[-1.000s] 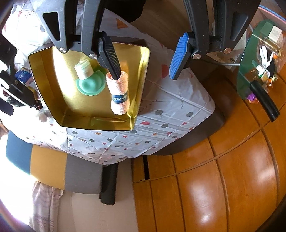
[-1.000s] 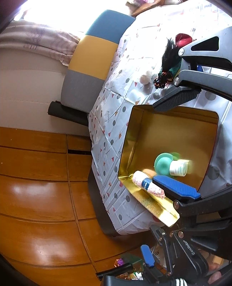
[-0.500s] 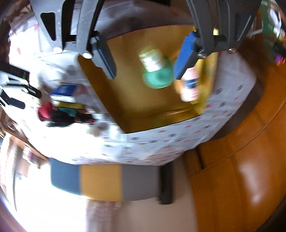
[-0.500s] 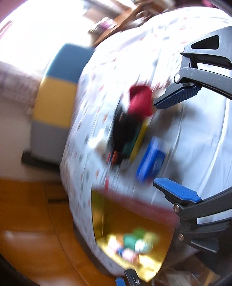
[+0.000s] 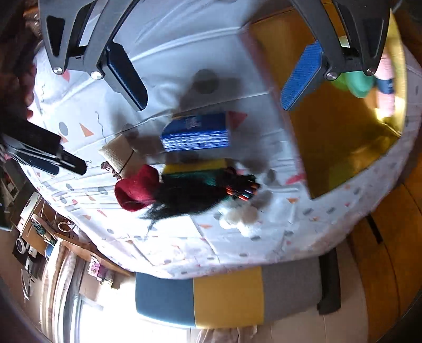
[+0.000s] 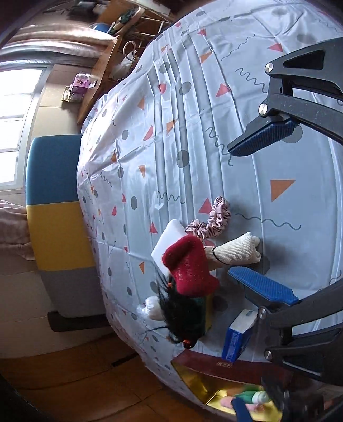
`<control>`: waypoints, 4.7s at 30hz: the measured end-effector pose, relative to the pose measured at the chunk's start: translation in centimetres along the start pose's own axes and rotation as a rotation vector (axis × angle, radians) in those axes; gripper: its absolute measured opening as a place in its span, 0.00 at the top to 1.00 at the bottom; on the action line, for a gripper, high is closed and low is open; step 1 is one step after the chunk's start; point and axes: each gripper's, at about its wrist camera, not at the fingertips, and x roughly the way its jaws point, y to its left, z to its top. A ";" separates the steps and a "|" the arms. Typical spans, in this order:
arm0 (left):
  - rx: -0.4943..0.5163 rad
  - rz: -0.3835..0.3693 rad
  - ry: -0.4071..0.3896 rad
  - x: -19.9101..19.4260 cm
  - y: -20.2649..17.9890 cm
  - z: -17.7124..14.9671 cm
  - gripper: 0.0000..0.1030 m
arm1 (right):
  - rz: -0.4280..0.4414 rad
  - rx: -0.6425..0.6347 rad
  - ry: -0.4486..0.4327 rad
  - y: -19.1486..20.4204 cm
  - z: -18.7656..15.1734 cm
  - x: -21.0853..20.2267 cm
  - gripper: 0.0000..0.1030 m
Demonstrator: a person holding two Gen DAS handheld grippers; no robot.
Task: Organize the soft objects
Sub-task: 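Reach the left gripper to the blue tissue pack and grasp it, then lift the tissue pack with left while right grasps the black beaded hair braid, then lower the blue tissue pack into the gold tray and open the left gripper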
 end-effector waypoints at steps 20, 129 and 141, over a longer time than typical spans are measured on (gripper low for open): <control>0.058 0.015 0.013 2.8 -1.8 -2.0 0.29 | 0.016 0.084 0.029 -1.5 0.3 1.0 0.12; -0.444 0.319 0.059 3.7 24.5 -1.2 0.21 | 0.336 -0.557 0.224 14.3 -6.9 4.4 0.72; -0.378 0.351 -0.083 -2.2 21.7 -1.7 0.19 | 0.330 -0.558 0.219 14.3 -7.0 4.3 0.72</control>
